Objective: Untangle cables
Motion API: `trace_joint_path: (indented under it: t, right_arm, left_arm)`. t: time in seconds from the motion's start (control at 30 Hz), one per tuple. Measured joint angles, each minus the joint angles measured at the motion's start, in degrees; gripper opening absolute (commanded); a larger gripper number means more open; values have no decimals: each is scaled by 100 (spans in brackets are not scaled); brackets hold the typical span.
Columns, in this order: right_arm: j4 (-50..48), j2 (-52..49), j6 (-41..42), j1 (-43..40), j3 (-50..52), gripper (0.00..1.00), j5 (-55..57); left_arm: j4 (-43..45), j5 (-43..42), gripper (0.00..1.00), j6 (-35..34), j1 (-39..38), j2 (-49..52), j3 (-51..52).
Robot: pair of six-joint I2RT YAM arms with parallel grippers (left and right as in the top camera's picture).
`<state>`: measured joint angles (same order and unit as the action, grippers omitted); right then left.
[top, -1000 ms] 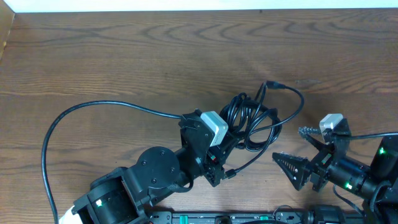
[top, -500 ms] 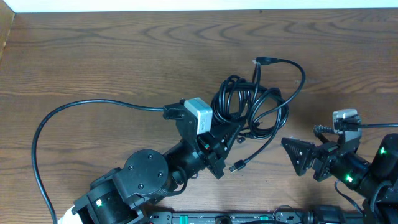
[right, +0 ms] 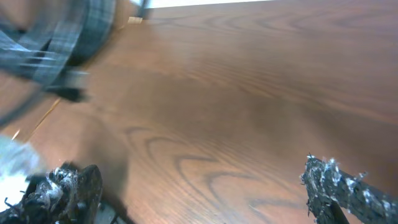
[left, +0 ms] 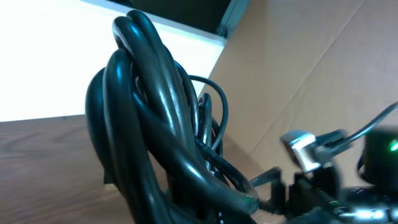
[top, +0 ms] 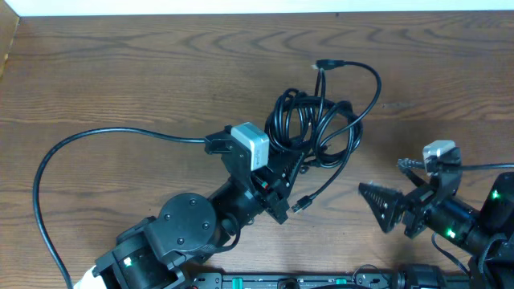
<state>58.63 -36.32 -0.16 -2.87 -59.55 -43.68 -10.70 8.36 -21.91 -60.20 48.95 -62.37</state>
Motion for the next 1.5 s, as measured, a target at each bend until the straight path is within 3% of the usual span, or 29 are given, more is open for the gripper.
trace_joint_path:
  t: [0.27, 0.57, 0.87, 1.23, 1.33, 1.4, 1.5]
  right_arm:
    - [-284, 0, -955, 0, -2, 94, -1392]
    - [-1401, 0, -1329, 0, -9, 88, -2253]
    - [-1740, 0, -2308, 0, -9, 94, -2588]
    - [-1766, 0, -2763, 0, -9, 89, -3464]
    - [-1703, 0, -2789, 0, -9, 83, -3648]
    - [-1646, 0, -2833, 0, -9, 70, -3722]
    - [-1602, 0, -2855, 0, -11, 40, -3834]
  left_arm:
    - [-564, -376, 7, 1097, 0, 0, 0]
    - [-1272, -1290, 8, 2465, 0, 2, 0]
    - [-1451, -1803, 8, 2986, 0, 0, 0]
    - [-1086, -3023, 8, 3467, 0, 249, 0]
    - [-1045, -3383, 7, 3646, 0, 380, 0]
    - [-1045, -3541, 8, 3722, 0, 417, 0]
    - [-1034, -3713, 8, 3788, 0, 417, 0]
